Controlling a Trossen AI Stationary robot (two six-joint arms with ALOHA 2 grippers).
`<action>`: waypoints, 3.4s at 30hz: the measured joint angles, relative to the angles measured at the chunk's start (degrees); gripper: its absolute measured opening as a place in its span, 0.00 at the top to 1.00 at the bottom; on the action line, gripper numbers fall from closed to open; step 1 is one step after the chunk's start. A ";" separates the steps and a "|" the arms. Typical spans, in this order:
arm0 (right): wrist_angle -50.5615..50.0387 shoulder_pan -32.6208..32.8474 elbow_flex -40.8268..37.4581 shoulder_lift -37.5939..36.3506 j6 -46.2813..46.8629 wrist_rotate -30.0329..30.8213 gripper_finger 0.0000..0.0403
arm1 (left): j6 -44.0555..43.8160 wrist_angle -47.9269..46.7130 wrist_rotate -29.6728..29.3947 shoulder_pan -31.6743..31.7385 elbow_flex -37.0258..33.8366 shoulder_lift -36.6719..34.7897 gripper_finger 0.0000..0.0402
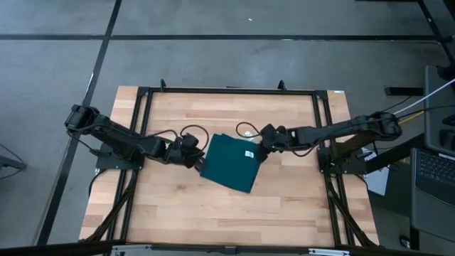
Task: Fold microfiber towels
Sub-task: Fold the green napkin
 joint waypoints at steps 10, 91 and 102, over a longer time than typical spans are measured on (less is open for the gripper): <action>-0.41 5.08 -4.00 -3.60 6.24 1.68 0.60 | 7.85 11.07 13.35 12.36 -0.08 8.67 0.78; -3.37 33.99 -16.94 -42.57 18.76 21.77 0.98 | -7.36 28.07 -4.91 -6.76 2.21 16.98 0.99; -2.91 37.29 -16.94 -43.88 18.81 26.95 0.96 | 14.56 27.45 19.09 4.47 24.84 32.66 0.99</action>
